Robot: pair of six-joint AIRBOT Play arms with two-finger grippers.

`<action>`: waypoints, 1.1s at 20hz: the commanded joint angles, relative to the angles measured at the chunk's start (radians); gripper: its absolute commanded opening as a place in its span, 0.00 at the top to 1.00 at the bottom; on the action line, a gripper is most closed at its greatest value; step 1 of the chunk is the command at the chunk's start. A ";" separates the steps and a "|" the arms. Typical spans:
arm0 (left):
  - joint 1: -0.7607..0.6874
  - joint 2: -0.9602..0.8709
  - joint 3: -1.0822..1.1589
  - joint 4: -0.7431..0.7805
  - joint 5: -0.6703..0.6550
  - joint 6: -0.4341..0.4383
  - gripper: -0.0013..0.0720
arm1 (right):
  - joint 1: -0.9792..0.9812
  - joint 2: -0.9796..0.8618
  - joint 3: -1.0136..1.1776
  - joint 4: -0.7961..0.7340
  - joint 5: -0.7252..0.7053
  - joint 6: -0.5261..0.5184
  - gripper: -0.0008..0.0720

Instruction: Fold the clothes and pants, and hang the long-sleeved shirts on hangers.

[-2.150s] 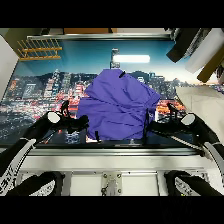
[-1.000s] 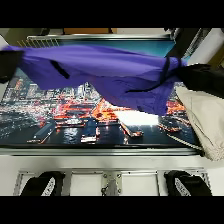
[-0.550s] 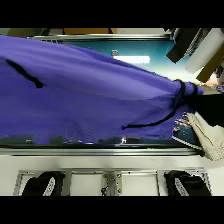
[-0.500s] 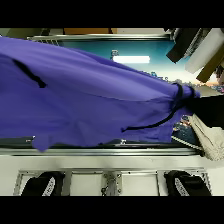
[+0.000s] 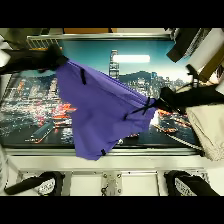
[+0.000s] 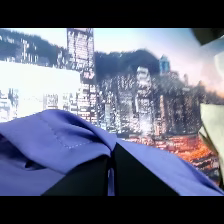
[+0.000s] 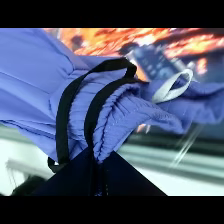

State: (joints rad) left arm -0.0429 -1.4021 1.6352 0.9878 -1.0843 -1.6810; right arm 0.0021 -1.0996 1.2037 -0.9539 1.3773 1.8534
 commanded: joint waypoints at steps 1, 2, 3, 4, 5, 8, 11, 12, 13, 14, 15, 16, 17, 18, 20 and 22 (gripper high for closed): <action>-0.040 -0.255 0.154 -0.045 -0.062 0.032 0.97 | 0.000 -0.192 0.024 0.012 -0.154 -0.092 0.97; -0.041 -0.283 0.192 -0.045 -0.066 0.032 0.97 | -0.001 -0.212 0.037 0.012 -0.178 -0.115 0.97; -0.038 -0.302 0.232 -0.043 -0.077 0.032 0.97 | -0.001 -0.221 0.049 -0.005 -0.201 -0.127 0.97; -0.029 -0.307 0.257 -0.039 -0.091 0.031 0.97 | -0.001 -0.220 0.059 -0.033 -0.219 -0.127 0.97; -0.021 -0.302 0.272 -0.038 -0.112 0.031 0.97 | -0.001 -0.215 0.068 -0.057 -0.218 -0.127 0.97; -0.019 -0.207 0.202 0.014 -0.183 0.060 0.97 | 0.005 -0.167 0.068 -0.171 -0.155 -0.134 0.97; -0.056 -0.023 -0.060 0.151 -0.156 0.058 0.97 | 0.031 -0.110 0.028 -0.321 -0.080 -0.143 0.97; -0.066 0.035 -0.164 0.162 -0.134 0.058 0.97 | 0.038 -0.095 -0.002 -0.340 -0.068 -0.161 0.97; -0.078 0.092 -0.278 0.164 -0.111 0.057 0.97 | 0.039 -0.087 -0.034 -0.346 -0.068 -0.164 0.97; -0.089 0.135 -0.382 0.164 -0.093 0.057 0.97 | 0.040 -0.083 -0.072 -0.346 -0.071 -0.164 0.97; -0.103 0.176 -0.490 0.164 -0.076 0.056 0.97 | 0.041 -0.083 -0.106 -0.355 -0.076 -0.165 0.97; -0.119 0.210 -0.586 0.164 -0.052 0.048 0.97 | 0.041 -0.083 -0.141 -0.357 -0.090 -0.169 0.97; -0.134 0.240 -0.677 0.164 -0.016 0.047 0.97 | 0.041 -0.083 -0.175 -0.357 -0.103 -0.168 0.97; -0.150 0.267 -0.767 0.164 0.038 0.045 0.97 | 0.045 -0.083 -0.205 -0.357 -0.122 -0.168 0.97; -0.173 0.293 -0.907 0.161 0.162 0.042 0.97 | 0.053 -0.083 -0.259 -0.357 -0.159 -0.175 0.97; -0.200 0.290 -0.988 0.160 0.233 0.042 0.97 | 0.068 -0.084 -0.311 -0.356 -0.190 -0.175 0.97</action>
State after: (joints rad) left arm -0.2073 -1.1427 0.8108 1.1431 -0.9863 -1.6337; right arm 0.0551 -1.1847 0.9665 -1.2995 1.2354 1.6821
